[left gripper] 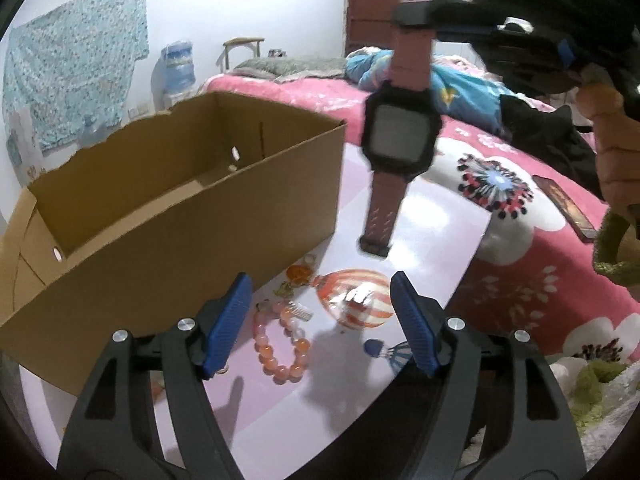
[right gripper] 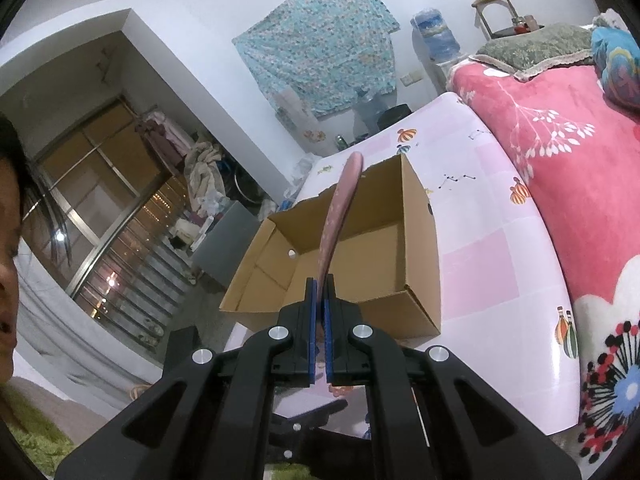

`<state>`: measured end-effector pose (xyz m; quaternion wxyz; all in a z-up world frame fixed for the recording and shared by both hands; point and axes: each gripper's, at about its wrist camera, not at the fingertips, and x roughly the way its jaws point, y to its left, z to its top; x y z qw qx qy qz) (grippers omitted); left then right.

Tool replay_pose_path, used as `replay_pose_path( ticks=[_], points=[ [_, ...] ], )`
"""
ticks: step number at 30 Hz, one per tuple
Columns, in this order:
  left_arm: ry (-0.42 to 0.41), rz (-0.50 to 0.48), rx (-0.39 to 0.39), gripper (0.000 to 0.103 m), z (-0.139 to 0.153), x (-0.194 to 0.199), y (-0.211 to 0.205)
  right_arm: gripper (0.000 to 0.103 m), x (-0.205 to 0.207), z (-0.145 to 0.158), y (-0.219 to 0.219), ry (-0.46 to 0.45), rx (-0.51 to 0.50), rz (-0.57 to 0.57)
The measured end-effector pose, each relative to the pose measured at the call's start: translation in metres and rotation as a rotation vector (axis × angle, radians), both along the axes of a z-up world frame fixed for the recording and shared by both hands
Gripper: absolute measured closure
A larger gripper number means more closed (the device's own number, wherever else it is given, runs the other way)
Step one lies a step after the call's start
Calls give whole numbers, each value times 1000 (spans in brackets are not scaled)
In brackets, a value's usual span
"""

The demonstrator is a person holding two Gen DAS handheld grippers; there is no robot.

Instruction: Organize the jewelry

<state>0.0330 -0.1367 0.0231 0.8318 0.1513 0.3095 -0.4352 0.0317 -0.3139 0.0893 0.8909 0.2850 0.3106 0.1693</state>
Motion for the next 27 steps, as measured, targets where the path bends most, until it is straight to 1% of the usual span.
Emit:
replay_pose_path(
  ticks=[2,5,8,10,12,14,15,18,21,23,24,26,27],
  points=[
    [-13,-27,-19,35,6,-6,-4,100,-2,5,5,-10,0,14],
    [-47,-58,-27,35,13,-15,-15,100,-3,16,14,-34,1,46],
    [-85,-61,-42,37,22,-19,-20,100,-5,33,27,-66,-6,88],
    [-105,-54,-60,42,33,-20,-19,100,-5,48,38,-100,-23,121],
    [-137,-35,-61,52,44,-20,-16,100,-4,60,46,-133,-39,150],
    [-170,-2,-54,57,55,-16,-11,100,1,76,56,-181,-55,186],
    [-179,14,-54,57,60,-14,-9,100,4,80,59,-192,-58,196],
    [-172,63,-79,57,80,0,0,100,29,96,64,-223,-36,244],
    [-166,112,-120,57,100,20,7,100,58,111,63,-249,-24,270],
    [-170,151,-132,57,110,39,9,100,80,116,62,-256,-31,272],
    [-163,172,-136,57,112,49,10,100,92,117,62,-252,-34,267],
    [-116,229,-138,57,109,77,13,100,129,110,59,-199,-41,255],
    [-103,263,-136,55,106,88,16,100,141,106,61,-175,-52,244]
  ],
)
